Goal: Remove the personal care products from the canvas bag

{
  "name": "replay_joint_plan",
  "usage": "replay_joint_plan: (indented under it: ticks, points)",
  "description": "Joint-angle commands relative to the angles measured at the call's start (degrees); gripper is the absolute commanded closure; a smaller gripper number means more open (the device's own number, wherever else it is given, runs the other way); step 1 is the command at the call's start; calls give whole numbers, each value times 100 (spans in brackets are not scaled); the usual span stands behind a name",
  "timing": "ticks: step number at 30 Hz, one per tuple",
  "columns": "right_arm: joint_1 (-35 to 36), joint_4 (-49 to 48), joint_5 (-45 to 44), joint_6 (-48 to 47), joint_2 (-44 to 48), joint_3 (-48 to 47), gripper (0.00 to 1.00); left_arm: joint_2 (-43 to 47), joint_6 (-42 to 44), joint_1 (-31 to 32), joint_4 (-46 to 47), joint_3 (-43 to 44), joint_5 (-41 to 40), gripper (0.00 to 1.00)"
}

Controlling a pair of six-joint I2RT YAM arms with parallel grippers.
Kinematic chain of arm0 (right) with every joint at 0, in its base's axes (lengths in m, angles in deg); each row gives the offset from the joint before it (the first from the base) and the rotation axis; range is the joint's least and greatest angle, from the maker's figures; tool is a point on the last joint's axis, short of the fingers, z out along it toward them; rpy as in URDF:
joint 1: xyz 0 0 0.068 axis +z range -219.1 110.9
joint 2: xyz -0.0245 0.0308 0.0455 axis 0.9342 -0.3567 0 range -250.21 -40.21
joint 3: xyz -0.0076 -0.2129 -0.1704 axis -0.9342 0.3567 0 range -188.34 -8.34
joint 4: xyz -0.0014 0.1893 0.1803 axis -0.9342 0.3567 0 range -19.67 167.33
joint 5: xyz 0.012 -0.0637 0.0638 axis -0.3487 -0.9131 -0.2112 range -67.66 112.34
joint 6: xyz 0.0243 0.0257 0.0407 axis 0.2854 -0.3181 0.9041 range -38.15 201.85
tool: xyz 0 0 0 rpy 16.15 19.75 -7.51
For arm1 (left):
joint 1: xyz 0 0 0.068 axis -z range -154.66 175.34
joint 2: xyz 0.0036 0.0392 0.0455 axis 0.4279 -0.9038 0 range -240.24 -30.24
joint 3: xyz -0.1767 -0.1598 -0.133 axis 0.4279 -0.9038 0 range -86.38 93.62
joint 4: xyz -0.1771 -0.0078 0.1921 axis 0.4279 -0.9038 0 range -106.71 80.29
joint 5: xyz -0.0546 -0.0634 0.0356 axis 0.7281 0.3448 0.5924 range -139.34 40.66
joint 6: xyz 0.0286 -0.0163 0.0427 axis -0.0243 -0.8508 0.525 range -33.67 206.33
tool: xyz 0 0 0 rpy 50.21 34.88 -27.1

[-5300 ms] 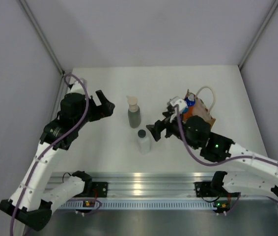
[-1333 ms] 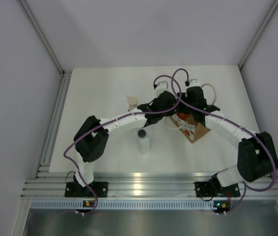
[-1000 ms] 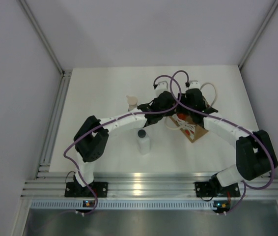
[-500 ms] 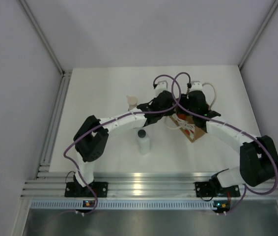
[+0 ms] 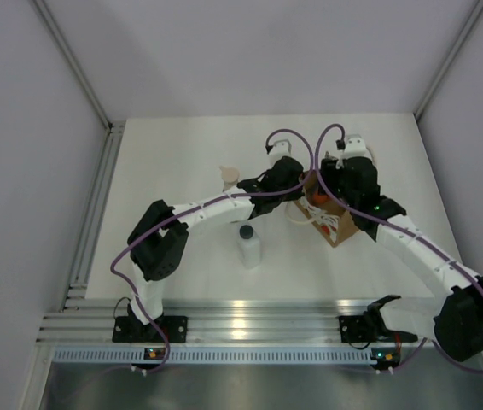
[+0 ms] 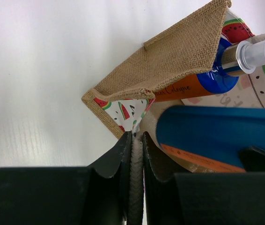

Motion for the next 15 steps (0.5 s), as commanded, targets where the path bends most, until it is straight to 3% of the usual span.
replay_joint_plan:
  ticks: [1,11,15]
  points:
    - [42,123,36,-150,669,-692,100,-120,12,-82,-122,47,-53,100]
    - [138,1600,721,-326,1628,-1404,100,-199,21,-82,-113,135,-9,100]
    - [191,1899,1625,-413,1944,-1510,100,-208,65,-82,-122,188,44,100]
